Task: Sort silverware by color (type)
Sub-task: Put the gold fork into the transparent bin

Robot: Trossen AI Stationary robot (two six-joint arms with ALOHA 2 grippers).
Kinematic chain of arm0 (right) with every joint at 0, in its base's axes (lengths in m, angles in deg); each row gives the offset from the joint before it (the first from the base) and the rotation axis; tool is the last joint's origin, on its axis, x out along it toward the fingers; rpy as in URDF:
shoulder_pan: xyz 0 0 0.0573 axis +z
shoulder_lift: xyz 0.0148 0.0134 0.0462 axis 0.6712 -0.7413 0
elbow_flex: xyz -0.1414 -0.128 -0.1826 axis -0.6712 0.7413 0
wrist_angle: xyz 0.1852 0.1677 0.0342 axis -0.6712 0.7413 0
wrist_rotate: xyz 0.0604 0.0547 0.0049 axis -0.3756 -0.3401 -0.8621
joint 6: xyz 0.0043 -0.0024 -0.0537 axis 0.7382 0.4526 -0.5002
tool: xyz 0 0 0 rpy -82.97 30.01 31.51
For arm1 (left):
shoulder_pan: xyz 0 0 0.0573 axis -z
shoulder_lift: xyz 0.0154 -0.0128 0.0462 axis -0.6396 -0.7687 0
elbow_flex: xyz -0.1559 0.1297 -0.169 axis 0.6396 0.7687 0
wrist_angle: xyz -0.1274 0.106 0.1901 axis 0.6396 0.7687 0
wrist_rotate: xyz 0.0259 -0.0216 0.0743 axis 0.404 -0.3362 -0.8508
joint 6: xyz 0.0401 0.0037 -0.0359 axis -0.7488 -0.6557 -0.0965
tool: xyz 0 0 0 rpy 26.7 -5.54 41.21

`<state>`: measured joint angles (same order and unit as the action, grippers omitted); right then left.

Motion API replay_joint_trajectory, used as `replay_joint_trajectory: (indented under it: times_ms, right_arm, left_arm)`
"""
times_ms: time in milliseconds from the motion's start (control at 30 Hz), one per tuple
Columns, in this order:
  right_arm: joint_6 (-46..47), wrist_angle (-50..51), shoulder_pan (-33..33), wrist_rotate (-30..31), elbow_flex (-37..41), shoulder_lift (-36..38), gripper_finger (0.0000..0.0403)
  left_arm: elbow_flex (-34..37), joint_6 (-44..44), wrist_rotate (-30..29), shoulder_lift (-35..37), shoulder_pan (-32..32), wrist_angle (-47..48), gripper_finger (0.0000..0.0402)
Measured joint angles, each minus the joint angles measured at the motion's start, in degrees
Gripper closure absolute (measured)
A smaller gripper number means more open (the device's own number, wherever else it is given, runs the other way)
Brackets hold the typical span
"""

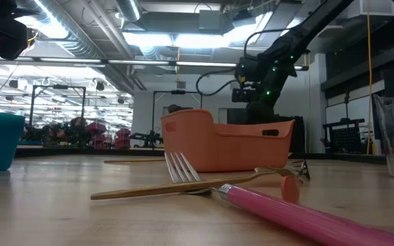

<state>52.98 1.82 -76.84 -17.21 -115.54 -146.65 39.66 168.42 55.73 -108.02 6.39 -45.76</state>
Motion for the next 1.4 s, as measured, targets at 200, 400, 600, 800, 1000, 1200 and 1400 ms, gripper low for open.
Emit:
replay_joint_trajectory:
  times_ms: [200, 400, 600, 800, 1000, 1200, 1400]
  right_arm:
    - [-1.32, -0.14, -0.24, 1.63, 0.02, -3.33, 0.0295]
    - [-1.42, -2.06, -0.21, 4.82, 0.02, -5.73, 0.0295]
    - [-1.42, -3.14, -0.21, 4.71, 0.02, -6.11, 0.0295]
    - [-1.42, -2.45, -0.21, 4.02, -0.07, -7.00, 0.0295]
    - [-1.40, -2.25, -0.21, 3.73, -0.28, -8.37, 0.0295]
    - [-1.40, -2.44, -0.21, 4.60, -0.20, -8.48, 0.0296]
    - [-1.42, -2.29, -0.15, 4.56, -0.12, -8.57, 0.0334]
  left_arm:
    - [0.00, -0.04, -1.14, -0.01, 0.00, -0.11, 0.0331]
    - [0.00, -0.04, -1.21, -0.01, 0.00, -0.10, 0.0331]
    - [0.00, -0.04, -1.21, 0.00, 0.00, -0.07, 0.0331]
    - [0.00, -0.03, -1.21, -0.01, 0.00, -0.06, 0.0331]
    - [0.00, -0.04, -1.23, 0.00, 0.00, -0.04, 0.0331]
    - [0.00, -0.04, -1.30, 0.00, 0.00, -0.04, 0.0331]
    - [0.00, -0.03, -3.38, -0.01, 0.00, -0.05, 0.0331]
